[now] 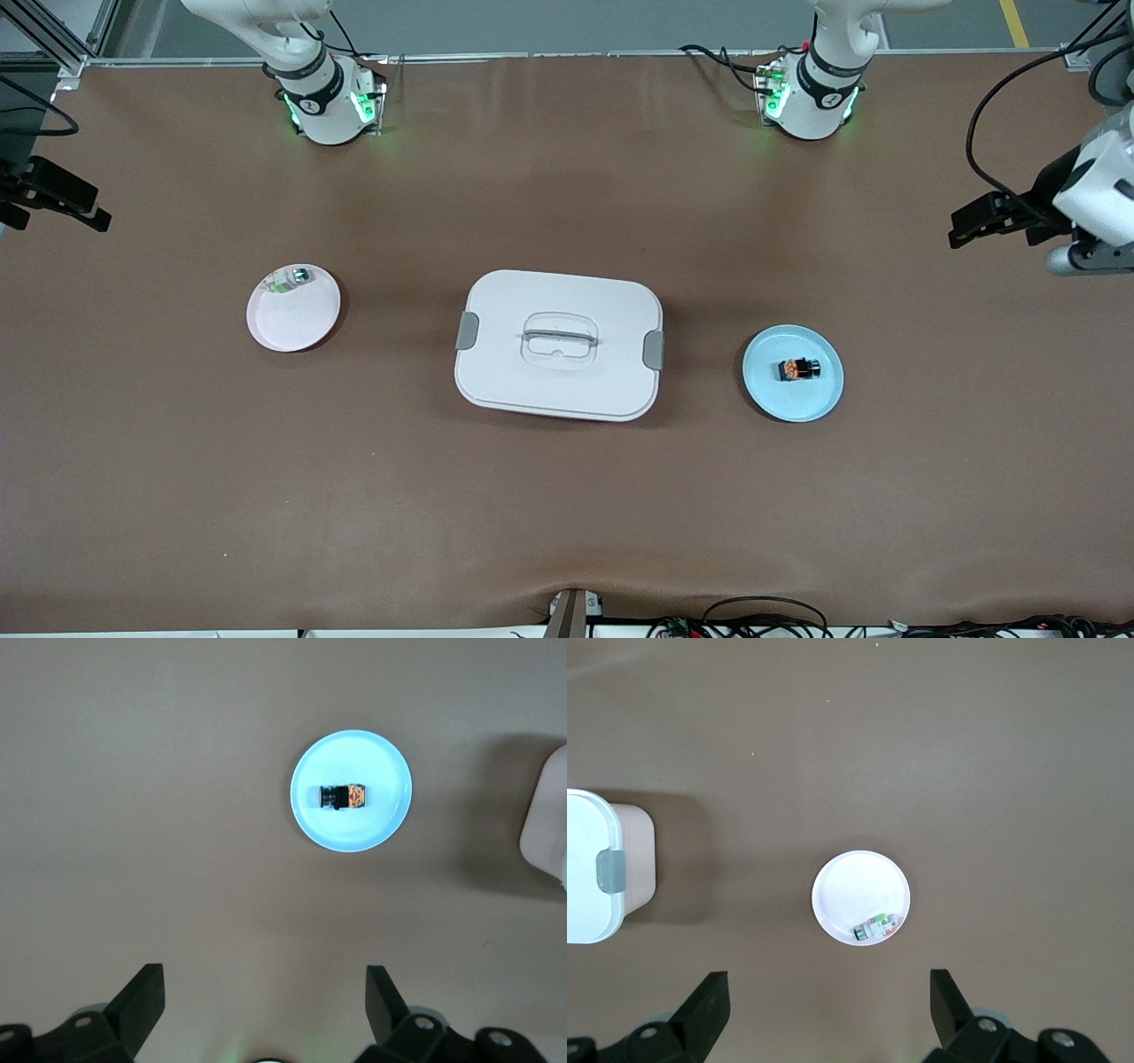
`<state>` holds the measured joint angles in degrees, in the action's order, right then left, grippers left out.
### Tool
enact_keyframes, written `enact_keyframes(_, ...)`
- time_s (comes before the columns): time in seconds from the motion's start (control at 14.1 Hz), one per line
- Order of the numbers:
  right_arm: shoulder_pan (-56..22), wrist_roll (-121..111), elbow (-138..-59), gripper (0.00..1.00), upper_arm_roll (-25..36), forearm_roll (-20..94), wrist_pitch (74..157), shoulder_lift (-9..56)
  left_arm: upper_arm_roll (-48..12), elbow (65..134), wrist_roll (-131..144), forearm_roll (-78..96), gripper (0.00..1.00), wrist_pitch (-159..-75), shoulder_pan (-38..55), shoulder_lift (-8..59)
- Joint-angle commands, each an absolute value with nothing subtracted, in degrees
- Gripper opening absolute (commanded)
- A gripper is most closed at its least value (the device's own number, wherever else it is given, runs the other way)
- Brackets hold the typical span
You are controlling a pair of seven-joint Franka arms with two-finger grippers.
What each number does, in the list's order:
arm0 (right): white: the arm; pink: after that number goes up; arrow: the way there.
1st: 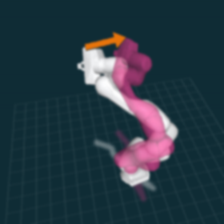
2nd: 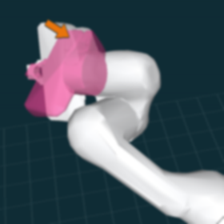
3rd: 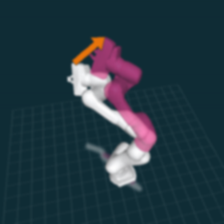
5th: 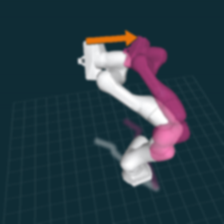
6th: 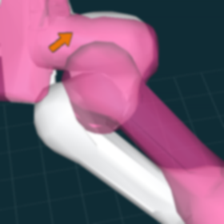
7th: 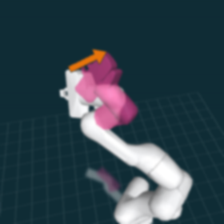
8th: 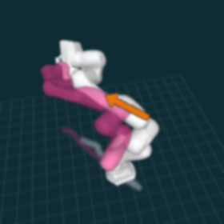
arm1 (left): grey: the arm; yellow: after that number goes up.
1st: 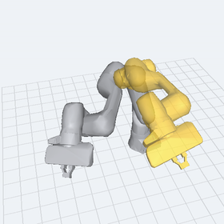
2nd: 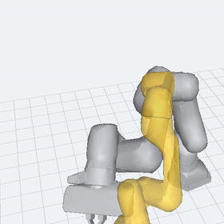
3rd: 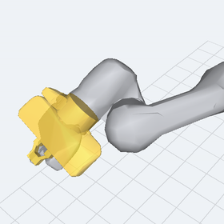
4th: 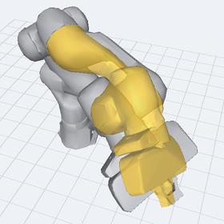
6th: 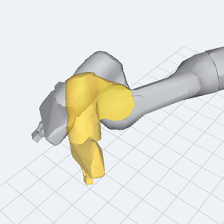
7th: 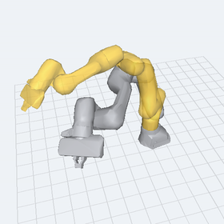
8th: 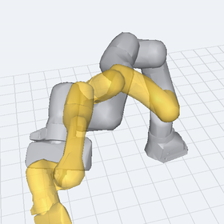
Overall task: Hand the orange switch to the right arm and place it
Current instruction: 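Move the left gripper over the orange switch on the blue plate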
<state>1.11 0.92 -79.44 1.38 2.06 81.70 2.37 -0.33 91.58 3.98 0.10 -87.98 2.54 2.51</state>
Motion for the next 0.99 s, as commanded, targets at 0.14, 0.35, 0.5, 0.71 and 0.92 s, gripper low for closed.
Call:
enact_keyframes(0.14, 1.7, 1.4, -80.1, 1.00, 1.0, 2.8, 83.0, 1.7, -1.1, 94.0, 3.7, 1.1, 1.00, -89.9, 3.6, 5.4)
enact_keyframes(0.35, 1.5, 1.3, -80.1, 1.00, 0.9, 2.6, 83.2, 1.7, -2.5, 99.4, 5.4, 1.1, 1.00, -96.6, 3.6, 5.4)
enact_keyframes(0.5, 1.5, 1.3, -80.1, 1.00, 0.9, 2.3, 83.2, 1.7, -2.5, 102.6, 6.8, 1.1, 1.00, -100.0, 3.6, 5.4)
enact_keyframes(0.71, 1.5, 1.2, -80.1, 1.00, 0.9, 1.9, 83.5, 1.7, -2.6, 107.7, 7.6, 1.1, 1.00, -106.8, 3.7, 5.4)
enact_keyframes(0.92, 1.5, 1.3, -80.2, 1.00, 0.9, 1.6, 83.8, 1.7, -3.2, 111.4, 11.9, 1.1, 1.00, -113.3, 3.9, 5.6)
